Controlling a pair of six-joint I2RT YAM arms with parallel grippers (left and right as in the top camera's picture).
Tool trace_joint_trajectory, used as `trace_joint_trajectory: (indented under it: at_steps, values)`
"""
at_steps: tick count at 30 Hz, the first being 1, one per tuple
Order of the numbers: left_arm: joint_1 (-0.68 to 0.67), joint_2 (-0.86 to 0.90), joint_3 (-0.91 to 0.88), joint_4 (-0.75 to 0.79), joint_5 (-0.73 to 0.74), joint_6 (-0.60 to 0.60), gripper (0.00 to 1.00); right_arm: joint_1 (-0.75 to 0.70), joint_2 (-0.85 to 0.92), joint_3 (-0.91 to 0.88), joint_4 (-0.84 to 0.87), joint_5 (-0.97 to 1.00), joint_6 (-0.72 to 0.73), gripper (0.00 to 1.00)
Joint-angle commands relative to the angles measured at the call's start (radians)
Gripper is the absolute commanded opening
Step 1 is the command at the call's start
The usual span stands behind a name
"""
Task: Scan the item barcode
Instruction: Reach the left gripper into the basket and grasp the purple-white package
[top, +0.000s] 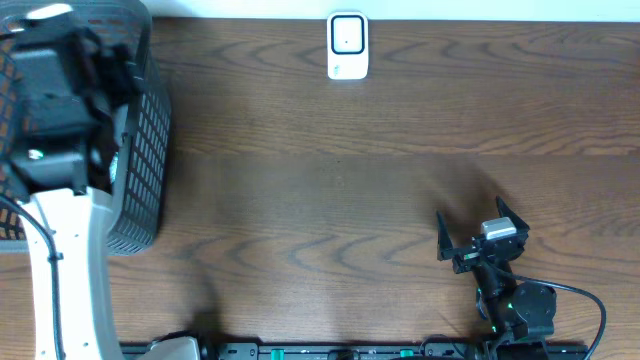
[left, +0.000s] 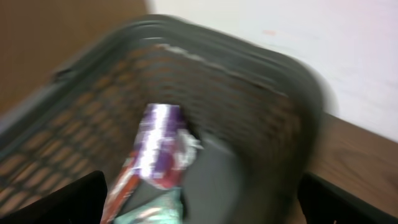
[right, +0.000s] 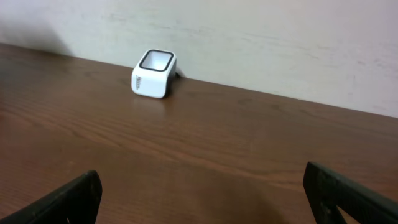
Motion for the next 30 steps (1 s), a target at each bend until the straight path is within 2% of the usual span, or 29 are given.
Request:
trace_joint_trajectory:
  at_steps: [1, 8, 11, 18, 24, 28, 30]
  values:
    - [0.091, -0.008, 0.04, -0.016, 0.031, -0.074, 0.97, 0.003, 0.001, -0.003, -0.002, 0.004, 0.008, 0.99]
    - [0.237, 0.005, 0.04, -0.056, 0.055, -0.071, 0.98, 0.003, 0.001, -0.003, -0.002, 0.004, 0.007, 0.99]
    - [0.293, 0.019, 0.04, -0.063, 0.055, -0.111, 0.98, 0.003, 0.001, -0.003, -0.002, 0.004, 0.007, 0.99]
    - [0.317, 0.103, 0.04, -0.055, 0.055, -0.099, 0.98, 0.003, 0.001, -0.003, -0.002, 0.004, 0.007, 0.99]
    - [0.311, 0.203, 0.04, 0.007, 0.066, 0.014, 0.98, 0.003, 0.001, -0.003, -0.002, 0.004, 0.007, 0.99]
    - [0.311, 0.278, 0.04, 0.029, 0.071, 0.032, 0.98, 0.003, 0.001, -0.003, -0.002, 0.004, 0.007, 0.99]
    - [0.302, 0.32, 0.039, 0.029, 0.077, 0.093, 0.98, 0.003, 0.001, -0.003, -0.002, 0.004, 0.007, 0.99]
